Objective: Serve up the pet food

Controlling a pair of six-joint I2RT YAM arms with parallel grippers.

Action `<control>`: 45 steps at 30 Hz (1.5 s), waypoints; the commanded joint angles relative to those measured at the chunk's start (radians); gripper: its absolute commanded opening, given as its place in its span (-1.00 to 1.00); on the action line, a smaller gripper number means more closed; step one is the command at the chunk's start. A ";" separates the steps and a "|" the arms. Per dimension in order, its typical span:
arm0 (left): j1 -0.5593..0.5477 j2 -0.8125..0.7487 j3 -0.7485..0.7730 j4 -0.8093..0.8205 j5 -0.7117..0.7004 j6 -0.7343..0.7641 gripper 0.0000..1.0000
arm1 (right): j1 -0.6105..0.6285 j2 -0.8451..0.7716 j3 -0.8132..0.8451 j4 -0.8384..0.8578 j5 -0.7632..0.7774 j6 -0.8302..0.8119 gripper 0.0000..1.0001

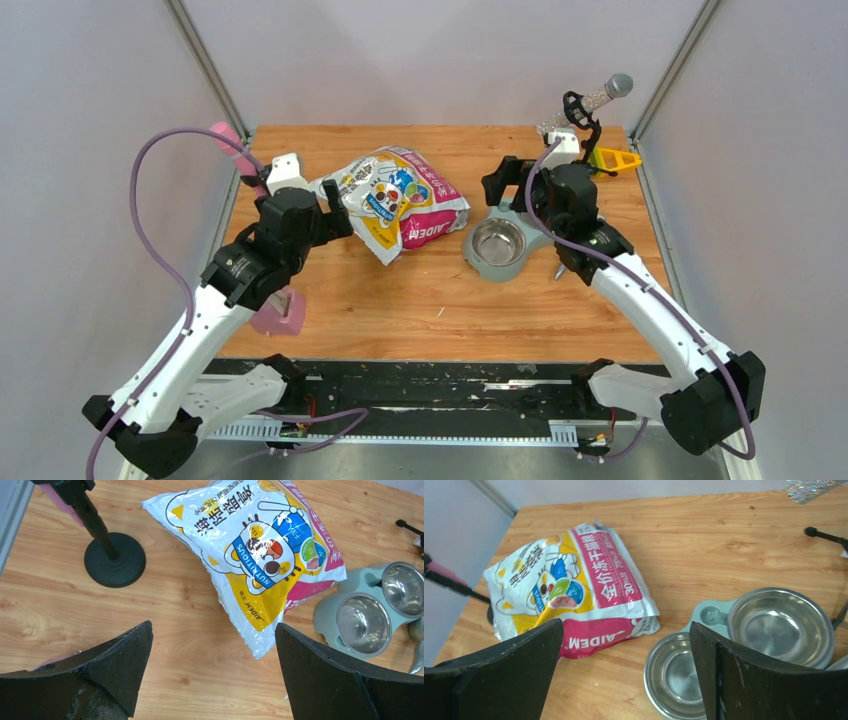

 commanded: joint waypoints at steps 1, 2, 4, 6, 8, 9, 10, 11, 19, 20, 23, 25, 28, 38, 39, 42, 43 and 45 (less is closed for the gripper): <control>0.004 -0.040 -0.019 0.016 -0.034 -0.030 1.00 | -0.002 -0.072 -0.048 0.072 -0.210 -0.068 1.00; 0.003 -0.044 -0.023 0.012 -0.036 -0.036 1.00 | -0.002 -0.077 -0.060 0.100 -0.351 -0.110 1.00; 0.004 -0.049 -0.035 -0.008 -0.048 -0.054 1.00 | 0.007 -0.058 -0.052 0.112 -0.612 -0.191 1.00; 0.003 -0.054 -0.051 -0.022 -0.056 -0.066 1.00 | 0.064 -0.015 -0.018 0.065 -0.714 -0.300 1.00; 0.003 -0.063 -0.067 -0.038 -0.070 -0.084 1.00 | 0.197 0.023 -0.025 0.051 -0.618 -0.510 1.00; 0.003 -0.073 -0.079 -0.047 -0.082 -0.088 1.00 | 0.274 0.049 -0.039 0.070 -0.572 -0.652 1.00; 0.003 -0.078 -0.085 -0.049 -0.089 -0.096 1.00 | 0.325 0.082 -0.047 0.086 -0.530 -0.749 1.00; 0.004 -0.088 -0.097 -0.057 -0.103 -0.102 1.00 | 0.362 0.130 -0.042 0.090 -0.492 -0.827 1.00; 0.003 -0.176 -0.158 -0.105 -0.180 -0.225 1.00 | 0.461 0.587 0.181 0.128 -0.151 -1.131 1.00; 0.003 -0.183 -0.161 -0.109 -0.182 -0.223 1.00 | 0.463 0.621 0.187 0.169 -0.115 -1.163 1.00; 0.003 -0.204 -0.167 -0.126 -0.209 -0.225 1.00 | 0.463 0.693 0.178 0.350 -0.034 -1.244 0.98; 0.003 -0.208 -0.164 -0.144 -0.221 -0.232 1.00 | 0.460 0.738 0.182 0.438 0.014 -1.274 0.83; 0.004 -0.215 -0.164 -0.158 -0.230 -0.236 1.00 | 0.456 0.796 0.203 0.507 0.075 -1.298 0.33; 0.003 -0.223 -0.163 -0.161 -0.245 -0.241 1.00 | 0.449 0.734 0.164 0.658 0.024 -1.090 -1.00; 0.004 -0.223 -0.164 -0.160 -0.246 -0.243 1.00 | 0.448 0.707 0.163 0.643 -0.010 -1.049 -1.00; 0.004 -0.224 -0.170 -0.158 -0.241 -0.250 1.00 | 0.431 0.648 0.173 0.586 -0.106 -0.928 -1.00; 0.003 -0.222 -0.171 -0.157 -0.238 -0.251 1.00 | 0.427 0.638 0.183 0.545 -0.153 -0.910 -1.00; 0.003 -0.220 -0.176 -0.158 -0.226 -0.254 1.00 | 0.426 0.633 0.195 0.471 -0.200 -0.941 -1.00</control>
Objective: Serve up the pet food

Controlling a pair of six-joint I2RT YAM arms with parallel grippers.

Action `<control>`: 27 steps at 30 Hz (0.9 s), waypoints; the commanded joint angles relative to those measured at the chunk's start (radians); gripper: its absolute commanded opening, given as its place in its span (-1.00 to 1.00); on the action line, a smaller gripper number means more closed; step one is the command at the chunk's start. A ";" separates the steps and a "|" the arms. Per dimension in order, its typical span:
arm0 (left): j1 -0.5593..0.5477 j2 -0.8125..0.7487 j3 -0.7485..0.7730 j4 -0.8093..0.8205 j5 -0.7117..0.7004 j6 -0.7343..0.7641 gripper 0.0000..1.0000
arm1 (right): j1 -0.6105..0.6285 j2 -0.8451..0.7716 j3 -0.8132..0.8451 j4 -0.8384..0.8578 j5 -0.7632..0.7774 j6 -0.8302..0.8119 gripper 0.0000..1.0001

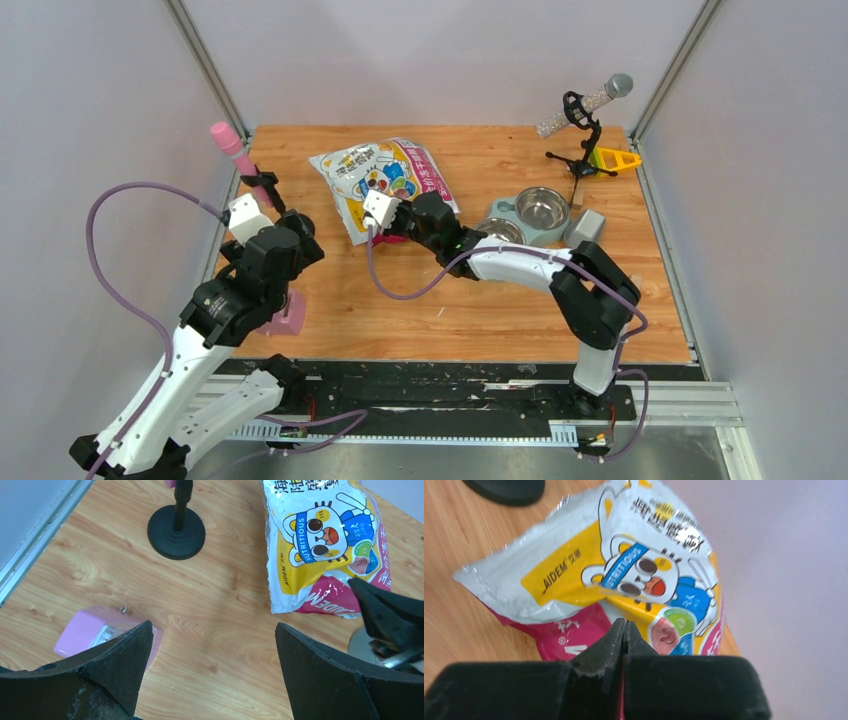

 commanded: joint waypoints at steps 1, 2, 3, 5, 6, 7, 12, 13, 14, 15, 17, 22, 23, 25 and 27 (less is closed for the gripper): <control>0.003 -0.002 -0.014 0.006 -0.011 -0.033 1.00 | -0.001 -0.076 0.035 -0.088 -0.177 0.039 -0.92; 0.003 -0.002 -0.015 0.003 -0.005 -0.033 1.00 | -0.001 -0.082 0.018 -0.124 -0.216 -0.049 -0.70; 0.003 -0.001 -0.016 0.001 -0.002 -0.032 1.00 | -0.002 -0.088 0.001 -0.160 -0.248 -0.151 -0.44; 0.004 -0.002 -0.012 -0.004 0.005 -0.027 1.00 | -0.005 -0.086 -0.013 -0.228 -0.272 -0.377 -0.05; 0.003 -0.002 -0.010 -0.011 0.006 -0.026 1.00 | -0.005 -0.076 -0.004 -0.256 -0.258 -0.445 0.08; 0.004 -0.002 -0.006 -0.015 0.007 -0.025 1.00 | -0.005 -0.059 0.020 -0.296 -0.248 -0.502 0.17; 0.003 -0.004 -0.009 -0.028 0.016 -0.029 1.00 | -0.010 0.055 0.220 -0.512 -0.289 -0.640 1.00; 0.003 -0.003 -0.009 -0.028 0.018 -0.025 1.00 | -0.010 0.078 0.243 -0.512 -0.299 -0.665 1.00; 0.004 -0.002 -0.007 -0.029 0.022 -0.022 1.00 | -0.012 0.102 0.272 -0.512 -0.310 -0.682 1.00; 0.004 -0.001 -0.006 -0.036 0.023 -0.018 1.00 | -0.014 0.132 0.305 -0.515 -0.322 -0.690 1.00; 0.003 0.004 0.001 -0.052 0.020 -0.014 1.00 | -0.018 0.191 0.365 -0.517 -0.343 -0.708 1.00; 0.003 0.007 0.018 -0.089 0.013 -0.009 1.00 | -0.026 0.303 0.442 -0.516 -0.379 -0.736 0.81; 0.004 0.006 0.018 -0.094 0.011 -0.009 1.00 | -0.027 0.308 0.448 -0.515 -0.394 -0.722 0.65; 0.004 0.002 0.015 -0.096 0.008 -0.010 1.00 | -0.027 0.313 0.467 -0.499 -0.405 -0.677 -0.41; 0.003 0.001 0.016 -0.093 0.008 -0.010 1.00 | -0.026 0.306 0.469 -0.421 -0.392 -0.620 -0.99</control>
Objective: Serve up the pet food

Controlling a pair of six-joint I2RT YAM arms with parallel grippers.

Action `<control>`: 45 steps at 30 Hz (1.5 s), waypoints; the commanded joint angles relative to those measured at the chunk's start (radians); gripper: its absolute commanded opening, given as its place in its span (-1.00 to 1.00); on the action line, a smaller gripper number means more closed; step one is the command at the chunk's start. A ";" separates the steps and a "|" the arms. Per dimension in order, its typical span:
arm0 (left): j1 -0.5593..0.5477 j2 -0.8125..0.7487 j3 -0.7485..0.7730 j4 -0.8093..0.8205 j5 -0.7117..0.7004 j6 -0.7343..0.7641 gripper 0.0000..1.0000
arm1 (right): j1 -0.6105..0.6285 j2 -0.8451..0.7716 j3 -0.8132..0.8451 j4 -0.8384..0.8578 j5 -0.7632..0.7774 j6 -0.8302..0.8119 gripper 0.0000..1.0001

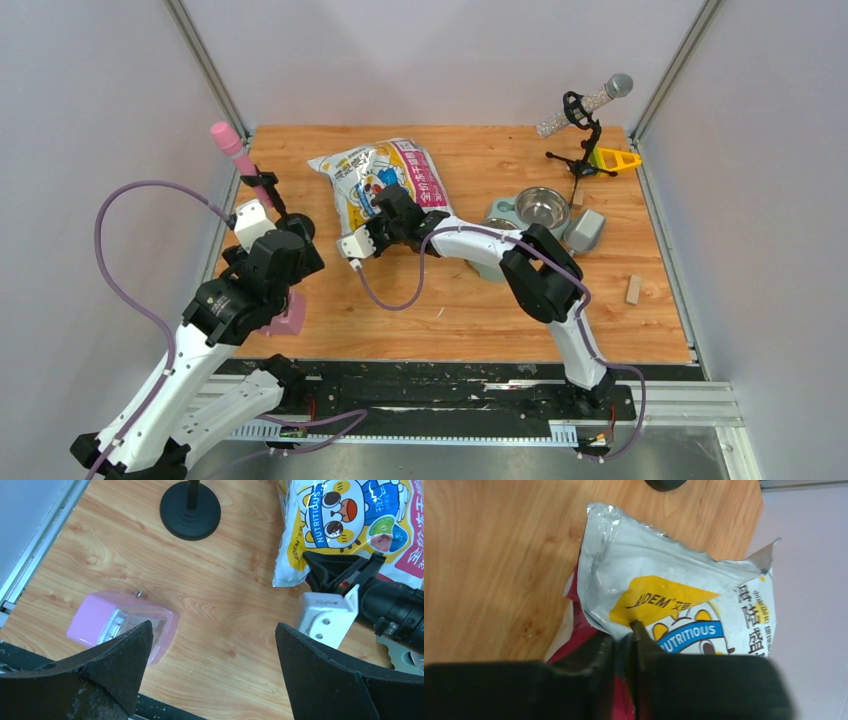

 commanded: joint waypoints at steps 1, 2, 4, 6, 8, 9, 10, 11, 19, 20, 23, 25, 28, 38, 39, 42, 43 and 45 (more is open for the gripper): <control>0.003 -0.007 0.031 -0.010 -0.021 -0.014 1.00 | -0.007 0.002 0.053 0.120 -0.033 0.101 -1.00; 0.003 -0.010 0.034 -0.013 -0.022 -0.016 1.00 | -0.006 -0.012 0.049 0.203 -0.016 0.151 -1.00; 0.004 -0.021 0.034 -0.019 -0.029 -0.029 1.00 | -0.007 -0.055 0.045 0.317 0.028 0.275 -1.00; 0.003 -0.039 0.033 -0.021 -0.037 -0.044 1.00 | -0.008 -0.127 0.023 0.428 0.061 0.434 -1.00; 0.003 -0.058 0.031 -0.013 -0.041 -0.056 1.00 | -0.009 -0.212 -0.016 0.497 0.073 0.570 -1.00; 0.004 -0.066 0.029 -0.007 -0.042 -0.058 1.00 | -0.010 -0.256 -0.038 0.519 0.063 0.629 -1.00; 0.004 -0.080 0.029 0.006 -0.040 -0.058 1.00 | -0.011 -0.299 -0.061 0.533 0.065 0.701 -1.00; 0.004 -0.086 0.029 0.020 -0.039 -0.059 1.00 | -0.013 -0.341 -0.075 0.551 0.086 0.780 -1.00; 0.003 -0.120 -0.027 0.149 0.010 -0.050 1.00 | -0.089 -0.577 -0.136 0.504 0.074 1.386 -1.00; 0.003 -0.109 -0.032 0.158 0.025 -0.051 1.00 | -0.103 -0.588 -0.114 0.473 0.066 1.432 -1.00; 0.003 -0.064 -0.032 0.185 0.044 -0.053 1.00 | -0.131 -0.619 -0.097 0.439 0.014 1.554 -1.00; 0.003 -0.040 -0.031 0.205 0.059 -0.055 1.00 | -0.133 -0.652 -0.127 0.435 0.000 1.630 -1.00; 0.003 -0.008 -0.045 0.254 0.091 -0.046 1.00 | -0.135 -0.729 -0.264 0.488 -0.044 1.791 -1.00; 0.004 0.186 -0.049 0.460 0.268 0.008 1.00 | -0.076 -0.957 -0.685 0.460 -0.444 1.731 -1.00; 0.003 0.209 -0.049 0.473 0.305 0.019 1.00 | -0.073 -0.976 -0.707 0.445 -0.470 1.715 -1.00; 0.003 0.245 -0.056 0.535 0.367 0.042 1.00 | -0.072 -1.034 -0.772 0.386 -0.358 1.671 -0.95; 0.003 0.258 -0.064 0.547 0.388 0.055 1.00 | -0.072 -1.050 -0.782 0.348 -0.307 1.653 -0.85; 0.003 0.272 -0.082 0.578 0.413 0.073 1.00 | -0.073 -1.078 -0.778 0.263 -0.212 1.623 -0.64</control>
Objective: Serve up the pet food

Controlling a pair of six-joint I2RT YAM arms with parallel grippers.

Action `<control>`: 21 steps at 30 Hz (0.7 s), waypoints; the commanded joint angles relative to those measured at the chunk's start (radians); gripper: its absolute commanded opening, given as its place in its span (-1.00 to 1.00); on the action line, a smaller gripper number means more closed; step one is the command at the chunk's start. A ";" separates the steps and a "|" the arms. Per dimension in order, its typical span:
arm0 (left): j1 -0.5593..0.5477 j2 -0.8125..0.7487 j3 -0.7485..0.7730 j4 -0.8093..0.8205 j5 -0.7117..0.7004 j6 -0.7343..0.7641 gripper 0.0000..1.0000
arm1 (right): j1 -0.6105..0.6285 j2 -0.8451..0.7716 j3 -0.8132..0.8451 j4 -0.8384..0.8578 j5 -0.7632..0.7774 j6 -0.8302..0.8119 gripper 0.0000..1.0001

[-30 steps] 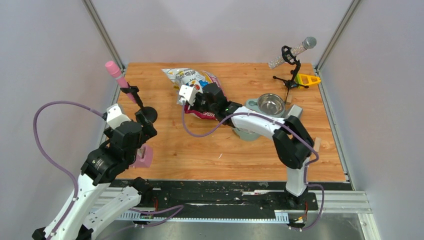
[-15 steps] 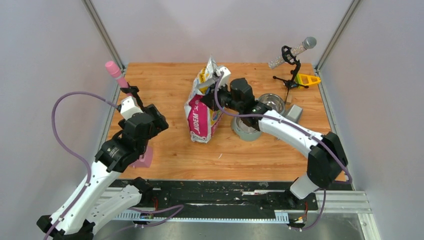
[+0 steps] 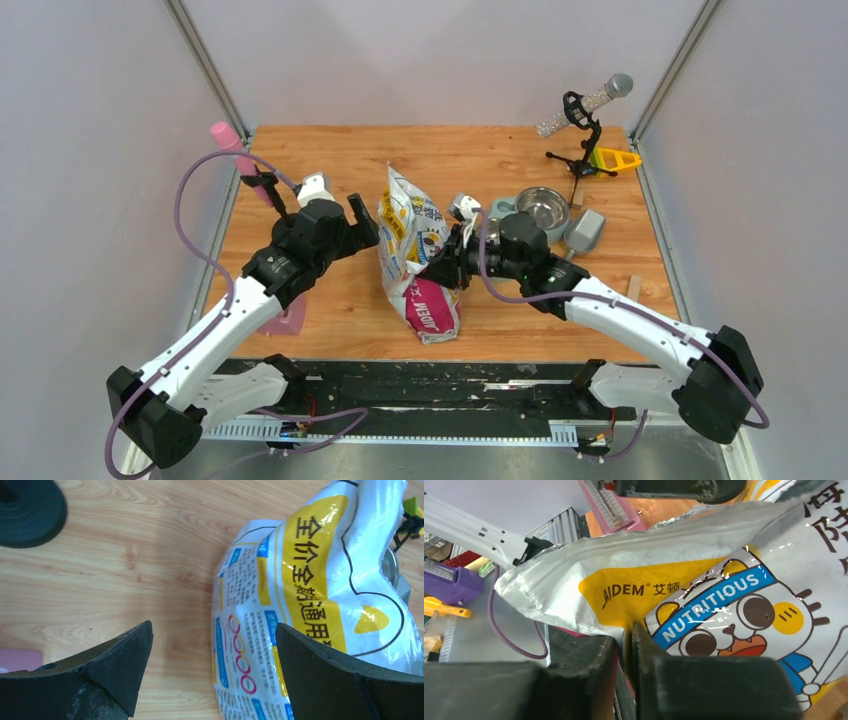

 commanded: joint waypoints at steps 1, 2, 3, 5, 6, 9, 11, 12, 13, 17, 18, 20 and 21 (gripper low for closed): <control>0.003 0.021 -0.026 0.139 0.118 0.057 1.00 | 0.007 -0.117 0.026 -0.041 0.093 -0.055 -0.47; 0.003 0.024 -0.040 0.149 0.135 0.073 1.00 | 0.007 -0.127 0.034 -0.080 0.135 -0.064 -0.28; 0.004 0.027 -0.060 0.179 0.180 0.083 1.00 | 0.007 -0.133 0.046 -0.117 0.167 -0.071 -0.07; 0.003 0.028 -0.099 0.243 0.261 0.119 1.00 | 0.008 -0.143 0.076 -0.206 0.224 -0.070 0.36; 0.003 0.028 -0.113 0.290 0.287 0.137 1.00 | 0.006 -0.148 0.090 -0.233 0.245 -0.058 0.53; 0.003 0.043 -0.161 0.363 0.376 0.152 0.99 | 0.004 -0.165 0.138 -0.282 0.323 0.032 0.99; 0.004 0.052 -0.172 0.401 0.426 0.158 0.98 | -0.007 -0.163 0.181 -0.293 0.390 0.090 1.00; 0.003 0.053 -0.176 0.425 0.439 0.161 0.97 | -0.023 -0.155 0.211 -0.305 0.405 0.125 1.00; 0.003 0.054 -0.183 0.437 0.463 0.167 0.96 | -0.047 -0.140 0.246 -0.330 0.406 0.162 1.00; 0.003 0.044 -0.222 0.529 0.574 0.199 0.96 | -0.162 -0.031 0.422 -0.523 0.309 0.315 0.93; 0.004 0.043 -0.227 0.573 0.599 0.206 0.96 | -0.189 -0.001 0.450 -0.564 0.266 0.335 0.90; 0.004 0.047 -0.240 0.607 0.648 0.219 0.96 | -0.231 0.056 0.506 -0.628 0.176 0.369 0.84; 0.003 0.048 -0.245 0.613 0.667 0.227 0.96 | -0.246 0.082 0.528 -0.654 0.130 0.375 0.83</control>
